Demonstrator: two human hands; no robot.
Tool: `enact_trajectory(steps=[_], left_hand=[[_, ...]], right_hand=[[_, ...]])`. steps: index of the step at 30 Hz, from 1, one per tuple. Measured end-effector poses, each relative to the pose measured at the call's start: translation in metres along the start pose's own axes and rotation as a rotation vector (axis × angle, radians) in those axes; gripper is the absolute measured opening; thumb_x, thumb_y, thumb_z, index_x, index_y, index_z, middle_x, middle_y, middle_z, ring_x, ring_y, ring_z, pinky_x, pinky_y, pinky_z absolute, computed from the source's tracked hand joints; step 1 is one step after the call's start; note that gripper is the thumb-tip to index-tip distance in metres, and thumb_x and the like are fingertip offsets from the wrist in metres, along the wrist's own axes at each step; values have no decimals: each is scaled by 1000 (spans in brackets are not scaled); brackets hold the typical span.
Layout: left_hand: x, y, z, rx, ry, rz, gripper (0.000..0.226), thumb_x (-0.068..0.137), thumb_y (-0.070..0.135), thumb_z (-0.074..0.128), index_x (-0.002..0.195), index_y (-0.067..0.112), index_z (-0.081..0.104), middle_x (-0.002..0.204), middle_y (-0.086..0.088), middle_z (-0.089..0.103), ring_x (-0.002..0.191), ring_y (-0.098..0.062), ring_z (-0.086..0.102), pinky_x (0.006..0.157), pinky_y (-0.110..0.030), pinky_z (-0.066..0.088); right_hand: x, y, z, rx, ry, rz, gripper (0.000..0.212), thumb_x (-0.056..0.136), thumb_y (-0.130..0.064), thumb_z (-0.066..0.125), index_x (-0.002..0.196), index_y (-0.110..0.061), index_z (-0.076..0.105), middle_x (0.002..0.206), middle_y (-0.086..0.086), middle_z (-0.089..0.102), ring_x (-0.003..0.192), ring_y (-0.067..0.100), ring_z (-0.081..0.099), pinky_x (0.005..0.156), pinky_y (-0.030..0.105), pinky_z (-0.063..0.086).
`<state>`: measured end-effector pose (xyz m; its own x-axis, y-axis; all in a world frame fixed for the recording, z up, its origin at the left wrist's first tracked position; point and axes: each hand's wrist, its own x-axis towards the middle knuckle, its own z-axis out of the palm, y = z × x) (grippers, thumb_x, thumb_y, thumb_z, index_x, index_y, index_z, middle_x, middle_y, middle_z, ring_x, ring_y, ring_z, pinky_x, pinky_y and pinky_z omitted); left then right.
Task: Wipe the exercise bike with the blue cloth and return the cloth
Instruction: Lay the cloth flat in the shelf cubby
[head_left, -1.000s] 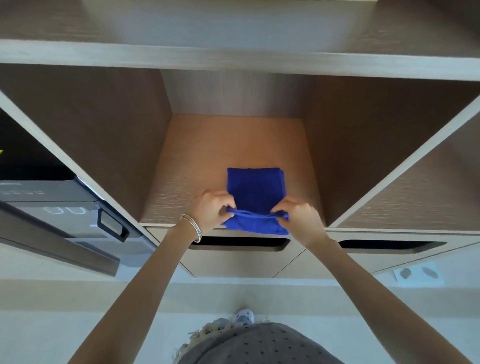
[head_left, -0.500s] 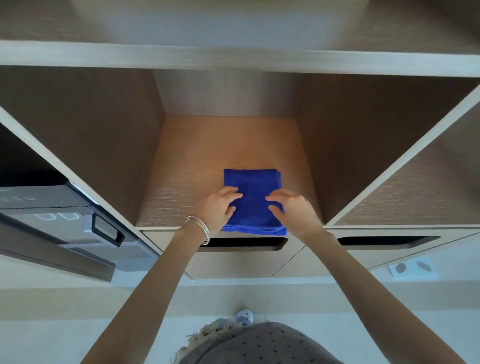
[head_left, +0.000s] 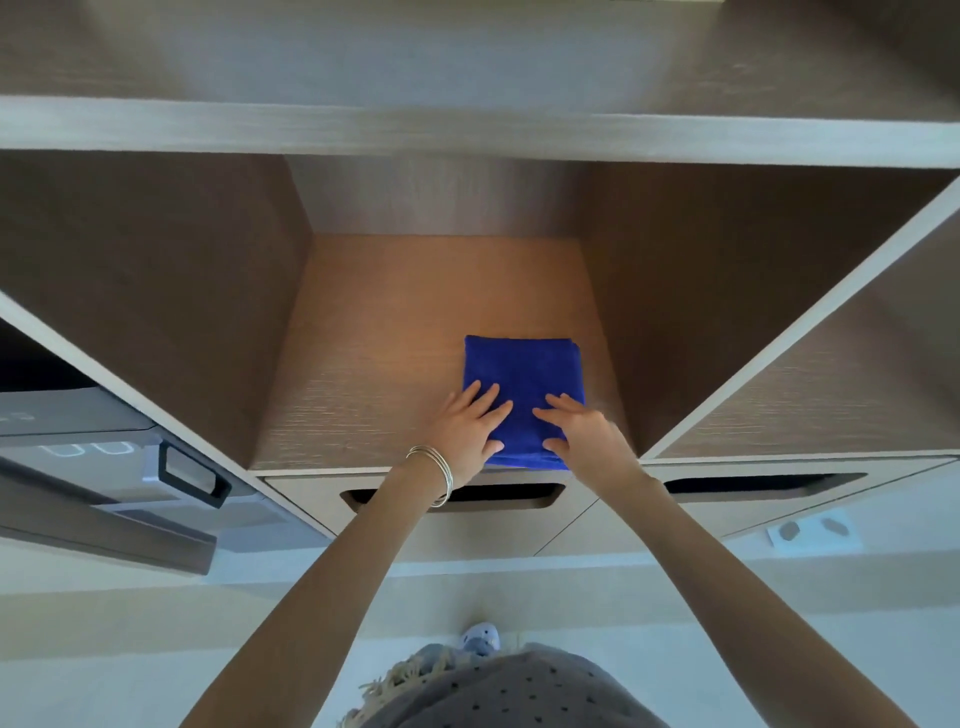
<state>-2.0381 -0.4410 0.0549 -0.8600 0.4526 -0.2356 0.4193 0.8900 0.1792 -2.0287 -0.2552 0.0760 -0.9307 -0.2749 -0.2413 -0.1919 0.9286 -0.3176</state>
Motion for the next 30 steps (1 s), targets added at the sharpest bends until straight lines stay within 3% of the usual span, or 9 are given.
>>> enact_trajectory(steps=[8, 13, 25, 30], left_hand=[[52, 37, -4, 27, 30, -4, 56, 99, 34, 36, 148, 18, 15, 159, -7, 10, 146, -29, 5, 118, -42, 12], [65, 35, -6, -9, 26, -50, 55, 100, 34, 34, 148, 20, 14, 159, -6, 7, 147, -28, 2, 118, -43, 10], [112, 14, -31, -49, 30, -95, 55, 101, 29, 35, 149, 16, 10, 159, -8, 4, 146, -30, -2, 120, -39, 11], [108, 11, -37, -99, 185, -88, 54, 98, 24, 44, 146, 10, 25, 155, -10, 22, 146, -27, 13, 117, -33, 17]], right_hand=[[17, 28, -22, 29, 79, 125, 52, 86, 11, 51, 134, -9, 44, 147, 8, 39, 141, 22, 26, 106, 29, 32], [34, 25, -28, 14, 92, 139, 53, 81, 17, 48, 128, -5, 45, 134, 11, 49, 135, 24, 34, 100, 29, 36], [86, 26, -50, -23, 66, 151, 52, 85, 12, 49, 132, -5, 41, 138, 15, 43, 137, 29, 29, 103, 39, 35], [84, 23, -52, -86, 104, 184, 45, 87, 4, 51, 130, -8, 49, 145, 12, 37, 129, 30, 41, 99, 41, 44]])
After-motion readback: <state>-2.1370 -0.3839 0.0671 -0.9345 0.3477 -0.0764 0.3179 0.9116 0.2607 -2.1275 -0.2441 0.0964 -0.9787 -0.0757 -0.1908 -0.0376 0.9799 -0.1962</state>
